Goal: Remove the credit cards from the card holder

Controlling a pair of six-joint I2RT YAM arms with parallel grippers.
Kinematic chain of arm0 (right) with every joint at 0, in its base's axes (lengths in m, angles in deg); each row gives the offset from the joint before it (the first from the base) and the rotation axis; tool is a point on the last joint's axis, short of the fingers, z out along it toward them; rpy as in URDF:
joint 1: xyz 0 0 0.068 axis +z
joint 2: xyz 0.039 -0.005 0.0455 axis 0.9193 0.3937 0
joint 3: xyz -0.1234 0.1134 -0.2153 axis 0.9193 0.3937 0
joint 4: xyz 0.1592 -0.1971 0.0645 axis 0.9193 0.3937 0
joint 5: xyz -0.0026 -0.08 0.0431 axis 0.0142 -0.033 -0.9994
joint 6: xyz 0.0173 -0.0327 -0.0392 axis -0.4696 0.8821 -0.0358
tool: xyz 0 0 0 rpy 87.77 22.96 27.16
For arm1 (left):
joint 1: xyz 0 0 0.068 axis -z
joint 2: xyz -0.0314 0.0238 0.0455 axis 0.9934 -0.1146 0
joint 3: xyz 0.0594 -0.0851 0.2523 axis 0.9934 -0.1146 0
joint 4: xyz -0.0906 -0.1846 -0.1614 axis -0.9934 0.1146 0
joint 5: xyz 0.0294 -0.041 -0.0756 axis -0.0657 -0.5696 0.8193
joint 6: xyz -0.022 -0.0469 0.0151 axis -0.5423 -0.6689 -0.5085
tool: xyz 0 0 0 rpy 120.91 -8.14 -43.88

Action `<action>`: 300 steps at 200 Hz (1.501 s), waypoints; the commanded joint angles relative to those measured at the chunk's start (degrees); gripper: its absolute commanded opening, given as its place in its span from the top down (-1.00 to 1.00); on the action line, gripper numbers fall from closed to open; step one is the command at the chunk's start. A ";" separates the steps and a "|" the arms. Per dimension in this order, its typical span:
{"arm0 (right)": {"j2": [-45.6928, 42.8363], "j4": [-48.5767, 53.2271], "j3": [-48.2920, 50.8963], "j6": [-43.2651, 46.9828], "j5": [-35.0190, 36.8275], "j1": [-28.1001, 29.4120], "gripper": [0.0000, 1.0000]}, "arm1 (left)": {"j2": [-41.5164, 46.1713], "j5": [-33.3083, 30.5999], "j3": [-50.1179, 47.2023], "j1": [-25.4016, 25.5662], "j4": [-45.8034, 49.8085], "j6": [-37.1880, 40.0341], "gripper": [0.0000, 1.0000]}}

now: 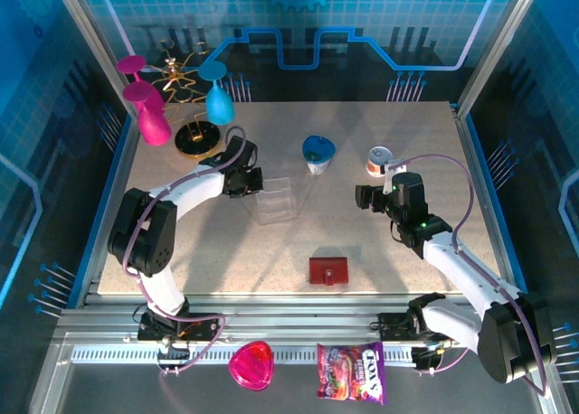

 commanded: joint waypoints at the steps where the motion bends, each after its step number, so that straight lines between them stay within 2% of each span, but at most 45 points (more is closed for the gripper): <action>1: -1.32 -0.43 1.00 -0.30 0.98 0.78 -0.86 | -0.92 -0.04 2.43 1.66 0.96 -1.42 0.96; 49: -1.72 -0.69 1.68 -0.30 1.32 0.74 -0.86 | -3.14 -2.06 5.17 5.85 1.03 -4.30 1.00; 110: -2.03 -0.78 2.03 0.02 1.51 0.69 -0.86 | -8.64 -4.32 13.64 10.16 4.80 -5.21 1.00; 222: -2.32 -0.89 2.38 -0.74 1.58 0.69 -0.87 | -15.11 -5.08 21.42 11.62 6.83 -4.61 0.99; 300: -3.09 0.35 2.03 -1.00 0.79 0.69 -0.87 | -14.09 -5.07 20.78 11.56 6.67 -4.54 0.82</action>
